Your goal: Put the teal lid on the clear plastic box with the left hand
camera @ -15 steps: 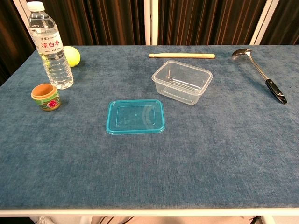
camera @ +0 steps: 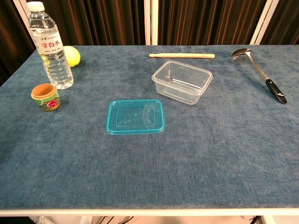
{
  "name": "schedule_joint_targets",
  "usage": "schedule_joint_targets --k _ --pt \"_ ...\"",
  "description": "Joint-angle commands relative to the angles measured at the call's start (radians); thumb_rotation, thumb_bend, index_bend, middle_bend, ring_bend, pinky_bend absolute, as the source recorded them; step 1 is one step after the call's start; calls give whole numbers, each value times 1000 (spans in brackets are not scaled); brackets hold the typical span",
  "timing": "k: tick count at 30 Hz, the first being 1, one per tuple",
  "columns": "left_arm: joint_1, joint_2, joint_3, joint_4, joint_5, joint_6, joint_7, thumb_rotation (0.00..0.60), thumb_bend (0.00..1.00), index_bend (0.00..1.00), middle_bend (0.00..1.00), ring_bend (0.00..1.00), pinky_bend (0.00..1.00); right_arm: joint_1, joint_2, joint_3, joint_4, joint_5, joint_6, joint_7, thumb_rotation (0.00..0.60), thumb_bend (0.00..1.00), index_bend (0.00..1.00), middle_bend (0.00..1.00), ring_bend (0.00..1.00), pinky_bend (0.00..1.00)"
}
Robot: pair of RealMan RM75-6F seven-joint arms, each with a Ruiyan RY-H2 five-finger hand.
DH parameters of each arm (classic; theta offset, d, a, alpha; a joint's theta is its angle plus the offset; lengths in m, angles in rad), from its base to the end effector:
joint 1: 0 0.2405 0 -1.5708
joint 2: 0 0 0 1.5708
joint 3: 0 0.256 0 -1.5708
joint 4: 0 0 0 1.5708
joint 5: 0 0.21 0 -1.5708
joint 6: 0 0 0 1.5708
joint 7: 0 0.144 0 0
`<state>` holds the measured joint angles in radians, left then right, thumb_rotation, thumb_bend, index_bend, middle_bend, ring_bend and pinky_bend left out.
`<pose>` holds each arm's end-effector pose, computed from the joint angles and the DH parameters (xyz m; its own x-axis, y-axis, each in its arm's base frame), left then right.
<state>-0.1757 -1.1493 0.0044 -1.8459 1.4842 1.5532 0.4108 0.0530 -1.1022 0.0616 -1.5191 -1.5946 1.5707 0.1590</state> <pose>-0.2480 0.1888 0.1362 0.5273 -0.0378 0.8488 0.8453 -0.0773 -0.5286 -0.3169 -0.1736 0.1805 0.3492 0.0760 0.9339 -0.9315 -0.0795 0.3548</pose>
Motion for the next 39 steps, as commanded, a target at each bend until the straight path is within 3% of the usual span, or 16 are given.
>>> schedule_joint_targets --k 1,4,8,13,19,24,30,39 --pt "-134 5 -43 -101 58 -169 82 600 0 68 48 0 0 4 10 4 -10 -7 5 -6 600 42 0 0 0 0" --pt "-247 -33 -89 -131 -4 -339 141 600 0 74 48 0 0 6 14 2 -18 -18 11 -11 600 42 0 0 0 0" --pt "-390 -135 -156 -99 -179 -532 238 600 0 74 48 0 0 3 13 -5 -17 -27 14 -19 600 42 0 0 0 0" --pt "-568 -296 -193 34 -505 -671 442 600 0 74 48 0 0 -1 13 -11 -12 -13 4 -28 600 42 0 0 0 0" --pt "-715 -422 -192 108 -837 -620 614 600 0 46 32 0 0 -11 7 -14 1 -3 9 -18 600 42 0 0 0 0" --pt "-798 -489 -197 143 -1028 -540 688 600 0 45 14 0 0 -6 1 -15 17 2 -4 -6 600 42 0 0 0 0" --pt "-870 -538 -226 173 -1186 -484 721 600 0 45 11 0 0 0 -5 -15 30 -1 -7 9 600 42 0 0 0 0" --pt "-948 -551 -265 198 -1383 -487 729 600 0 44 11 0 2 -2 -10 -15 47 4 -7 28 600 42 0 0 0 0"
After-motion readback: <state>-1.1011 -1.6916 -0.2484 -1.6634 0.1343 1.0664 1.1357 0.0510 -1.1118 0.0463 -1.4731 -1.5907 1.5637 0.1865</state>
